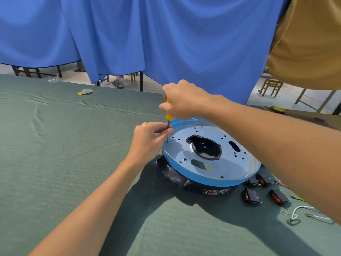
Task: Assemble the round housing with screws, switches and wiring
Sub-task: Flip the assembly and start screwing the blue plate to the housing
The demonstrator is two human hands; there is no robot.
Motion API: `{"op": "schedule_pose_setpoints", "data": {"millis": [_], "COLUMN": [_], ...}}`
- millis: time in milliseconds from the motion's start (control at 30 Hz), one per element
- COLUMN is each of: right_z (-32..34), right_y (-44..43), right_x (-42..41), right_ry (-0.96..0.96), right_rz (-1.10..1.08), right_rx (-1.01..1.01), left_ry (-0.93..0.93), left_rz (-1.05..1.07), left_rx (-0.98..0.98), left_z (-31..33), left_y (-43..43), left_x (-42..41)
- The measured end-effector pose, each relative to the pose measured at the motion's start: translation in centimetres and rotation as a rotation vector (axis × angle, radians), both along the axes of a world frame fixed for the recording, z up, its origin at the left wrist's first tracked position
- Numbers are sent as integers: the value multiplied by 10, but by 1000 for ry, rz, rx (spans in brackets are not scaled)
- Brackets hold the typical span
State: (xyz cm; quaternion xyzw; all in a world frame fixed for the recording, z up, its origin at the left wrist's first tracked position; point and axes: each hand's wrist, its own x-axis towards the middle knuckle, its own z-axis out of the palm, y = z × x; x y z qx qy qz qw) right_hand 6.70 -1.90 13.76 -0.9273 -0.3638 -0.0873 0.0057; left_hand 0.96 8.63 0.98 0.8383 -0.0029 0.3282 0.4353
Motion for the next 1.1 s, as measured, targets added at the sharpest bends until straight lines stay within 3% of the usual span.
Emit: {"op": "schedule_pose_setpoints", "data": {"millis": [167,333,467,600,767,900,1033,1100], "right_z": [12,3,16,6,14,2,15,10], "right_y": [0,2,8,5,6,5,5,3], "right_x": [2,-3,-4,-6,-6,-5,-3,-2], "right_ry": [106,-72,93,-19,105,-4,119,44], "right_rz": [19,-26,37,-7,8,-18,16,37], "right_rx": [-80,-33,-174,-49,-119,-30,-83,-16], "left_ry": [2,7,8,7,6,5,5,4], "left_rz": [-7,-3,0,-8,-9,-10,-9,-10], "left_rx": [5,-4,-5,-20,-21,-16,-1,-6], "left_z": [1,0,1,0,1,1,2,2], "left_y": [0,0,1,0,1,0,-1,0], "left_x": [-1,-1,-1,-1,-2,-2,-2,-1]}}
